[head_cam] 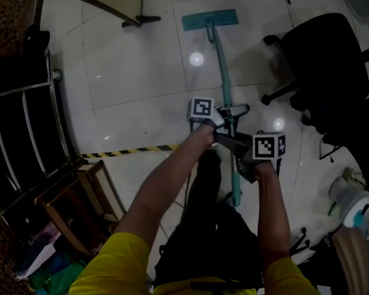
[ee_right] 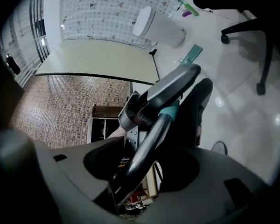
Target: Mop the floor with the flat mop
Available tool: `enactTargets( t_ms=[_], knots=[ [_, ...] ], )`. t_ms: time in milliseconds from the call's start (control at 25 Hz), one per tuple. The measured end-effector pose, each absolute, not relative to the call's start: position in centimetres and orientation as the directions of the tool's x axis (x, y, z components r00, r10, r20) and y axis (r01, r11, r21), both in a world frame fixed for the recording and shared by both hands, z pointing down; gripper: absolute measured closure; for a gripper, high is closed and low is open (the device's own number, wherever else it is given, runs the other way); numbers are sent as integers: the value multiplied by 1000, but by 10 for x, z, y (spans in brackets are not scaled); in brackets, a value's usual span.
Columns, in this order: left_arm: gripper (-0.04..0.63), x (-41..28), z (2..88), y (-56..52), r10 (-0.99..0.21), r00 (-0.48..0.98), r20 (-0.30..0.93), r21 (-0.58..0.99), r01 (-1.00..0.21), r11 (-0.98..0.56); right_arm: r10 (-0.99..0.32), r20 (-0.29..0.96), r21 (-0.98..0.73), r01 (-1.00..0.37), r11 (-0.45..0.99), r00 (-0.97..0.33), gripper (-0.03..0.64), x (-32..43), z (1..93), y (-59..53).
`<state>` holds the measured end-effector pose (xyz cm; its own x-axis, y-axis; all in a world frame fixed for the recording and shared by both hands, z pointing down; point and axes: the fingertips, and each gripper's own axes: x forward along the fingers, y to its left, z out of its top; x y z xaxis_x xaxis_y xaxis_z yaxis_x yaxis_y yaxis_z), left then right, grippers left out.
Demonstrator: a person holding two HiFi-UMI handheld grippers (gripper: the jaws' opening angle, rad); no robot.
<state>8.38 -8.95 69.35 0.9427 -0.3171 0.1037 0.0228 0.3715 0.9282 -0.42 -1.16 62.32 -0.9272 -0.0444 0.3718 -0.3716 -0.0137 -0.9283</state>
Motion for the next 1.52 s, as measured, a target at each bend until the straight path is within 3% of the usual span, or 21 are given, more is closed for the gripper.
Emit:
enactTargets(
  t_ms=[200, 400, 640, 1080, 1520],
  knots=[
    [497, 61, 703, -167, -303, 947, 104, 947, -1, 323, -63, 360, -933, -361, -1, -931, 385, -27, 634, -85],
    [515, 54, 688, -174, -273, 955, 118, 961, -40, 275, -59, 353, -934, -355, 30, -934, 382, -36, 615, -90],
    [506, 71, 623, -75, -309, 943, 128, 956, -34, 292, 9, 344, -937, -343, 73, -939, 371, -20, 549, 11],
    [500, 145, 428, 166, -405, 905, 132, 934, 24, 357, 204, 363, -932, -351, 95, -909, 357, 64, 358, 259],
    [499, 163, 417, 256, -426, 899, 103, 950, 37, 309, 260, 396, -918, -373, 134, -881, 356, 83, 351, 355]
  ],
)
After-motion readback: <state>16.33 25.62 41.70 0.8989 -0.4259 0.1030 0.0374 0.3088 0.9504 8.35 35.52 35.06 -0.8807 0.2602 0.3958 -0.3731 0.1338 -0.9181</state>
